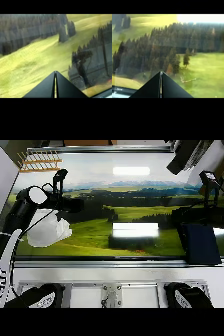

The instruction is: Fold the clothes and pants, and hang the long-sleeved shirts on hangers.

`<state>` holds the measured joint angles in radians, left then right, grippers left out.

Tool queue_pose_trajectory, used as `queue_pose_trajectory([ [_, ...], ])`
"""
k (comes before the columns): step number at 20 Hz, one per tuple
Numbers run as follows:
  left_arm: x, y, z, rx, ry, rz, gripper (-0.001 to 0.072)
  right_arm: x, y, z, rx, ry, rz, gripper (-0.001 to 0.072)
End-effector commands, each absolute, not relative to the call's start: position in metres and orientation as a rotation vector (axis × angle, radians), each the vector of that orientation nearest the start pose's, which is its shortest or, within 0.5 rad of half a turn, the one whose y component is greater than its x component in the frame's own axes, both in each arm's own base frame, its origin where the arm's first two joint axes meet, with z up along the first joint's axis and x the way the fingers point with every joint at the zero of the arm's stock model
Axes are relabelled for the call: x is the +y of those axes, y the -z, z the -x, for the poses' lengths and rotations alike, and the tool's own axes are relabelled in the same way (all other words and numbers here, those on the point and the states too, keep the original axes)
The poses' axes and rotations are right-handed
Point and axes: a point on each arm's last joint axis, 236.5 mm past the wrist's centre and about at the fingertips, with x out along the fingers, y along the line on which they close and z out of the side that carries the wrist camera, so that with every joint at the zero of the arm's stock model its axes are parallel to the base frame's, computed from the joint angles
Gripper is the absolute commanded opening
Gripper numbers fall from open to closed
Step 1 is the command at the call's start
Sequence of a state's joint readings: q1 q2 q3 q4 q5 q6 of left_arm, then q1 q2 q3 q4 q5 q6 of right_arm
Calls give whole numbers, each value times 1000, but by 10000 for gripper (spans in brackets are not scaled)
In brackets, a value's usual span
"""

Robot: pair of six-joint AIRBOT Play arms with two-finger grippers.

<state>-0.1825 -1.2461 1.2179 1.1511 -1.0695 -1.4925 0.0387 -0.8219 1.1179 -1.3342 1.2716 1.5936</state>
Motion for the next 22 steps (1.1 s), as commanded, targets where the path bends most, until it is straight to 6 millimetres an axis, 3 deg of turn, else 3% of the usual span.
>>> queue_pose_trajectory([
  [1, -159, -69, -393, 1099, 425, 214, 5, 65, -148, -310, 977, -199, -176, 15],
  [10, -158, -69, -394, 1092, 423, 211, 5, 65, -148, -310, 977, -199, -176, 16],
  [11, -153, -69, -395, 1088, 420, 180, 41, 65, -148, -310, 977, -200, -176, 16],
  [12, -138, -71, -396, 1095, 395, 116, 437, 65, -148, -310, 977, -199, -176, 15],
  [13, -116, -77, -398, 1103, 345, 54, 716, 65, -148, -310, 977, -199, -176, 15],
  [15, -51, -92, -402, 1126, 165, -68, 713, 65, -148, -310, 977, -200, -176, 15],
  [17, 25, -100, -392, 1180, -95, -102, 713, 65, -148, -310, 977, -199, -176, 15],
  [18, 53, -99, -383, 1209, -192, -93, 713, 65, -148, -310, 977, -199, -176, 15],
  [20, 87, -79, -367, 1268, -281, -48, 713, 65, -148, -310, 977, -199, -176, 15],
  [22, 105, -47, -353, 1316, -319, -12, 713, 65, -148, -310, 977, -199, -176, 15],
])
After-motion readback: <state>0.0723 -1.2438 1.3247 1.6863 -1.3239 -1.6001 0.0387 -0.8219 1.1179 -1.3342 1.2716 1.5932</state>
